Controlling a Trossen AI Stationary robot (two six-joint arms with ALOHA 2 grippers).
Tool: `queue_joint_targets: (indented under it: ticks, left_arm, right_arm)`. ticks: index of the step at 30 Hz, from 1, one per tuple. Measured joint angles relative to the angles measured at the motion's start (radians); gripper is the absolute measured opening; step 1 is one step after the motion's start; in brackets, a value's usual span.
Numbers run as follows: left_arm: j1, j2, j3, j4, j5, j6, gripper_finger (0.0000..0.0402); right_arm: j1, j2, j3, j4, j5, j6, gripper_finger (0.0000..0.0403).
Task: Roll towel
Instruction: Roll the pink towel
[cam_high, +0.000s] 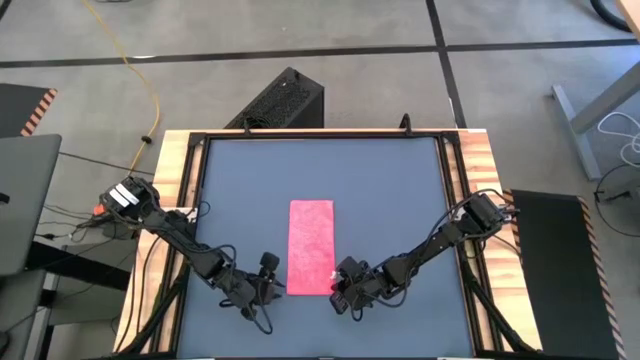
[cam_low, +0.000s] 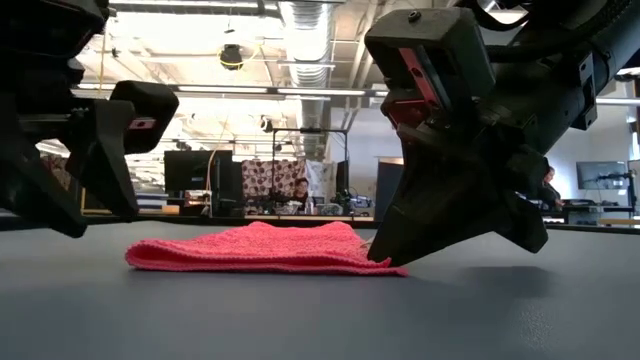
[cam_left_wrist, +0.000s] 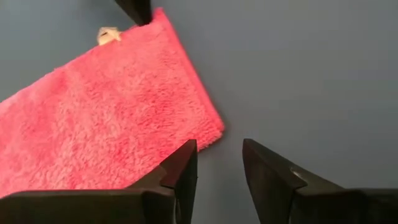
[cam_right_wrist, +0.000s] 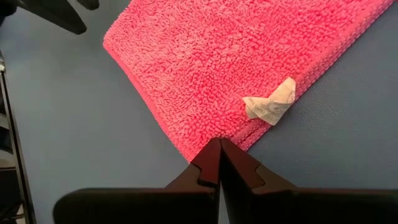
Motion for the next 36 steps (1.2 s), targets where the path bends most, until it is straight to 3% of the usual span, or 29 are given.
queue_joint_targets:
  ticks: [5,11,16,22,27,36]
  left_arm:
    - [0.0,0.0,0.0,-0.011,0.031,0.079,0.0119]
    - [0.003,0.0,0.0,-0.013,-0.069,0.262,0.0119]
    - [0.002,0.0,0.0,-0.014,-0.072,0.397,0.0119]
    - [-0.002,0.106,0.04,-0.031,-0.106,0.427,0.0118]
    - [-0.021,0.222,0.142,-0.065,-0.254,0.502,0.0118]
    - [-0.01,0.218,0.15,-0.1,-0.19,0.448,0.0118]
  right_arm:
    - [0.0,0.0,0.0,0.0,0.005,0.001,0.0036]
    - [0.0,0.0,0.0,0.0,0.01,0.0,0.0036]
    - [0.0,0.0,0.0,0.0,0.013,0.0,0.0036]
    - [0.0,0.0,0.0,0.0,0.026,0.006,0.0036]
    - [0.0,0.002,0.0,0.001,0.03,0.024,0.0036]
    - [-0.002,0.002,0.0,0.0,0.031,0.024,0.0036]
